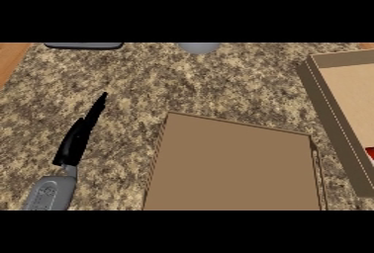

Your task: Pick the can from the tray and place it in the cardboard box

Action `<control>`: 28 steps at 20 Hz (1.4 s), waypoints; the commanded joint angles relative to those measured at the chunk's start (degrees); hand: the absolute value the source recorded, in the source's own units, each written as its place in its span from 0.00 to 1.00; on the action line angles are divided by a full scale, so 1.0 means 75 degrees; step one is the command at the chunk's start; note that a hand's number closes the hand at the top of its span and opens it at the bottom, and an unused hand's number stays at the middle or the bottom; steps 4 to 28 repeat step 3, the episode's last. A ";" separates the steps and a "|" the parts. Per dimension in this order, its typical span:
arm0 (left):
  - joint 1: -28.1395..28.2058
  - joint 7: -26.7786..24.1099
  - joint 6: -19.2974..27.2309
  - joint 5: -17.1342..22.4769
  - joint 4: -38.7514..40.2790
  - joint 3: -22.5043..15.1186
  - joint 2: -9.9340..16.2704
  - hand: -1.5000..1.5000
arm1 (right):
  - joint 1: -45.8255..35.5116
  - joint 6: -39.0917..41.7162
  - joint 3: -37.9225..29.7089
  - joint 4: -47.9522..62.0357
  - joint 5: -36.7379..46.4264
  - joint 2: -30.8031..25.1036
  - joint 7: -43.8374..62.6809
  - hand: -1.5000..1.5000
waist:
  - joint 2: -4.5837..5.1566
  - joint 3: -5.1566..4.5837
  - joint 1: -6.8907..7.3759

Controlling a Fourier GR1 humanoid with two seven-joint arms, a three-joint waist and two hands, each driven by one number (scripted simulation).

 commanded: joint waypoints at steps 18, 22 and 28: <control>0.0177 -0.0130 -0.0045 -0.0103 -0.0069 -0.0167 -0.0025 0.50 | 0.0308 0.0104 0.0138 0.0144 0.0185 -0.0115 -0.0555 0.00 | 0.0025 0.0015 0.0080; 0.0177 -0.0130 -0.0045 -0.0103 -0.0069 -0.0167 -0.0025 0.50 | 0.0308 0.0104 0.0138 0.0144 0.0185 -0.0115 -0.0555 0.00 | 0.0025 0.0015 0.0080; 0.0177 -0.0130 -0.0045 -0.0103 -0.0069 -0.0167 -0.0025 0.50 | 0.0308 0.0104 0.0138 0.0144 0.0185 -0.0115 -0.0555 0.00 | 0.0025 0.0015 0.0080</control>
